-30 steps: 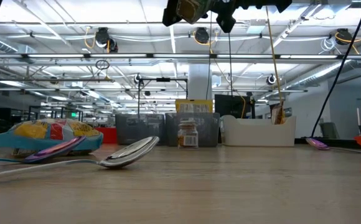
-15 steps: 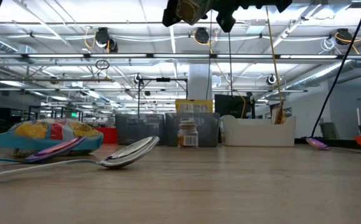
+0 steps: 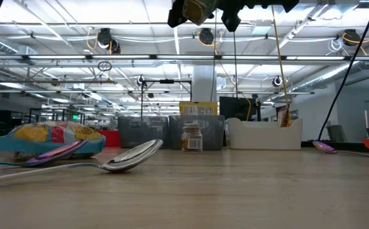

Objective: Pick & Place Food Item
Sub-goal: Put the green seasoning bottle into the white bin

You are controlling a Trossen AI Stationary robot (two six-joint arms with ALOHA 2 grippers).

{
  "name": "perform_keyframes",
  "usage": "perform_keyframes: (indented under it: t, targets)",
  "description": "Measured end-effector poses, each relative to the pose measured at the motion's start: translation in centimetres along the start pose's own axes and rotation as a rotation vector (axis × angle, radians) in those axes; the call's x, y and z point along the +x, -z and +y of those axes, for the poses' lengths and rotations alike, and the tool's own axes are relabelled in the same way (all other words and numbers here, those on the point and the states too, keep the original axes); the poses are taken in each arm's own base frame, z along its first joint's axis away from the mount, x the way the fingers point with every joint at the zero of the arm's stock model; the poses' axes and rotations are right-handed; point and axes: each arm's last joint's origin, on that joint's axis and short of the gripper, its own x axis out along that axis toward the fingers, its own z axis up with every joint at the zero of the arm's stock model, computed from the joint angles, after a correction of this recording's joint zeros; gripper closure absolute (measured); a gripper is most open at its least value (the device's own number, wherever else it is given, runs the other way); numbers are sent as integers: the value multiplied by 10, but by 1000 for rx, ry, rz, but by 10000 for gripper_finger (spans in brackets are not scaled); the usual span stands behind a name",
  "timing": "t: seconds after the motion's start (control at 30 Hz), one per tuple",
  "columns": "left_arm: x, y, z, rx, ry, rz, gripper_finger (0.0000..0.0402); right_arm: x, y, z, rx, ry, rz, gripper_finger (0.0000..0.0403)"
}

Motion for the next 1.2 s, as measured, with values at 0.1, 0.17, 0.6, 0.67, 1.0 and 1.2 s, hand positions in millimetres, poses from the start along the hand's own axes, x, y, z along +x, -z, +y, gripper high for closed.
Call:
perform_keyframes:
  t: [0.1, 0.17, 0.6, 0.67, 1.0, 1.2]
  targets:
    - [-1, -3, 1, -7, 20, -17, 157, 0, 0, 0, -9, 0, 1, 204]
    - [-1, -3, 1, -6, 22, -21, 148, 1, 1, 0, -10, 1, 4, 204]
    - [-2, -5, 0, 30, 38, -35, 195, 0, 1, 0, -8, 3, 4, 204]
    - [-2, -5, 0, 30, 39, -35, 195, 0, 1, 0, -14, 2, 5, 204]
    - [-2, -7, 2, -25, 46, -42, 65, 1, 1, -1, -33, 12, 1, 204]
    - [-2, -7, 2, -26, 46, -42, 53, -1, 0, -3, -27, 15, 0, 204]
